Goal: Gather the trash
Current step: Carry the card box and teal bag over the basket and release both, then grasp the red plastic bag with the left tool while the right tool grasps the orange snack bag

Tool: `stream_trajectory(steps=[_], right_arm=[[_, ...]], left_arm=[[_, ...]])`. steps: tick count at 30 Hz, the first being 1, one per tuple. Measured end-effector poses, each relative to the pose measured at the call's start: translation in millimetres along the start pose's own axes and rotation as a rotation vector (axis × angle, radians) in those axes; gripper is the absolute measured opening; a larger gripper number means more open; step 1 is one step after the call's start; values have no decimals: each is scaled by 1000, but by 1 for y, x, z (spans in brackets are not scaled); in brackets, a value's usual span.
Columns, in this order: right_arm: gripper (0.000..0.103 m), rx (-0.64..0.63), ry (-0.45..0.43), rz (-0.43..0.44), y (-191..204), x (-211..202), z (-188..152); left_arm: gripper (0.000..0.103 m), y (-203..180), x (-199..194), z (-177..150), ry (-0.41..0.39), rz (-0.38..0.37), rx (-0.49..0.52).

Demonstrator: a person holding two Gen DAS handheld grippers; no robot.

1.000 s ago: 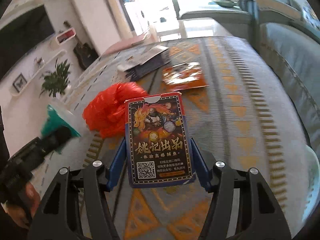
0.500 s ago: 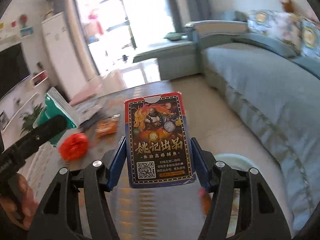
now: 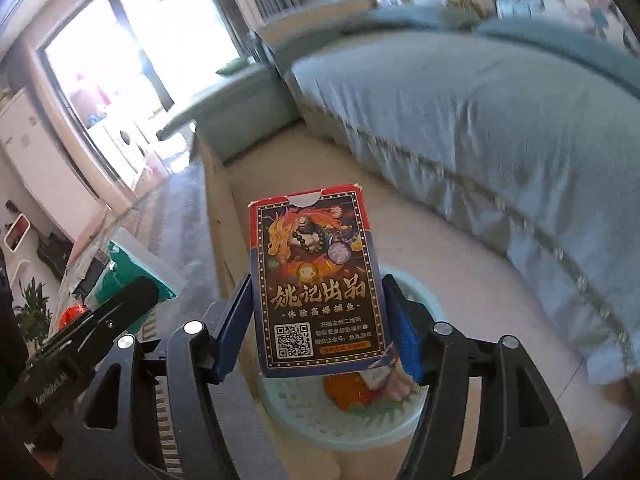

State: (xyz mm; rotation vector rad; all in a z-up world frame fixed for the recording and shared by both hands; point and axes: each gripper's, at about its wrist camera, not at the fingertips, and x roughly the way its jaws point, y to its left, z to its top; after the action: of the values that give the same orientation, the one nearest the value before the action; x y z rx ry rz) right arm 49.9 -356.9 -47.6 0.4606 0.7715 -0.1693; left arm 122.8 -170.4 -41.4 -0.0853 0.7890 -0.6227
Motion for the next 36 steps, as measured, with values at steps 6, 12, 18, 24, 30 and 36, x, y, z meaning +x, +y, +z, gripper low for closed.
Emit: stream_trajectory(steps=[6, 12, 18, 24, 30, 36], right_arm=[[62, 52, 10, 34, -12, 0, 3], [62, 2, -20, 53, 1, -7, 1], [62, -55, -64, 80, 20, -16, 2], [60, -141, -120, 129, 63, -23, -1], [32, -297, -114, 222, 139, -15, -15], [31, -481, -53, 213, 200, 11, -53]], left_arm=[[69, 20, -12, -5, -4, 28, -29], [69, 43, -32, -7, -25, 33, -70], [68, 64, -58, -11, -52, 62, -80], [60, 97, -88, -9, -88, 97, -118], [59, 147, -129, 0, -123, 180, -130], [69, 234, -176, -10, -145, 324, -187]])
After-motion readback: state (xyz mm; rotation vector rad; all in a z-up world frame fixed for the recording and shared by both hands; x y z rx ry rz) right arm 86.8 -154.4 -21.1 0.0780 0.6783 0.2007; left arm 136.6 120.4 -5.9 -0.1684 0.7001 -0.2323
